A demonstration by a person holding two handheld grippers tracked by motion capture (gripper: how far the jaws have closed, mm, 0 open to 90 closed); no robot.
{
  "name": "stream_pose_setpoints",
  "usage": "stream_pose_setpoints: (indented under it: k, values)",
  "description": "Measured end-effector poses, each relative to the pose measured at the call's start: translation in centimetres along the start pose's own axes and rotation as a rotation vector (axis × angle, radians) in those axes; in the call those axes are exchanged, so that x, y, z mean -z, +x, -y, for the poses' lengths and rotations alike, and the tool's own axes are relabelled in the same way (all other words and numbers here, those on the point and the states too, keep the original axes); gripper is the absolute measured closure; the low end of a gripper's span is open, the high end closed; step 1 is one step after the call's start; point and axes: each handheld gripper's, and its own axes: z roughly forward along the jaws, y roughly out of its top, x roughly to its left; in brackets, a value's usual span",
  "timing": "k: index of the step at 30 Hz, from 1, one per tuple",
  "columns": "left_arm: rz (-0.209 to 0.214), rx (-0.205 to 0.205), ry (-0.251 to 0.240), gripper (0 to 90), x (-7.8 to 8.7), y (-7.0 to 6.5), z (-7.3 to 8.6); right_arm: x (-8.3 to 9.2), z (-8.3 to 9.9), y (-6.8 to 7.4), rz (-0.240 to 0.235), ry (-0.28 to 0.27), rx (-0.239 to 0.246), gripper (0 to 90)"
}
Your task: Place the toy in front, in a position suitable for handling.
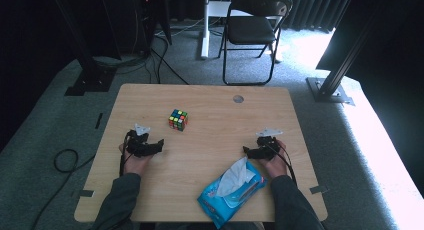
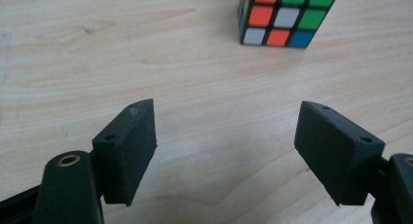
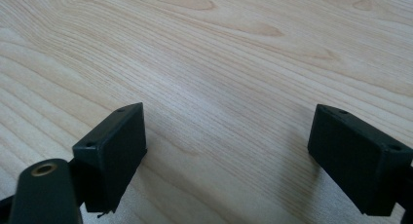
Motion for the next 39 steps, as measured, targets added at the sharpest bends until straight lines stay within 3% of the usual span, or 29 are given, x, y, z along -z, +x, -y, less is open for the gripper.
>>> stream_pose_setpoints:
  k: [13,28,39]
  values:
    - [-0.019,-0.009,-0.005,24.1,-0.3,-0.2,-1.4,0.0,0.0,0.0,0.000,0.000,0.000,13.6]
    - [0.005,-0.051,-0.054,21.7,-1.2,-1.8,-3.9,0.0,0.0,0.0,0.000,0.000,-0.001,13.6]
    - [0.023,-0.055,-0.035,19.8,-2.8,-2.7,-4.8,0.0,0.0,0.0,0.000,0.000,-0.001,13.7]
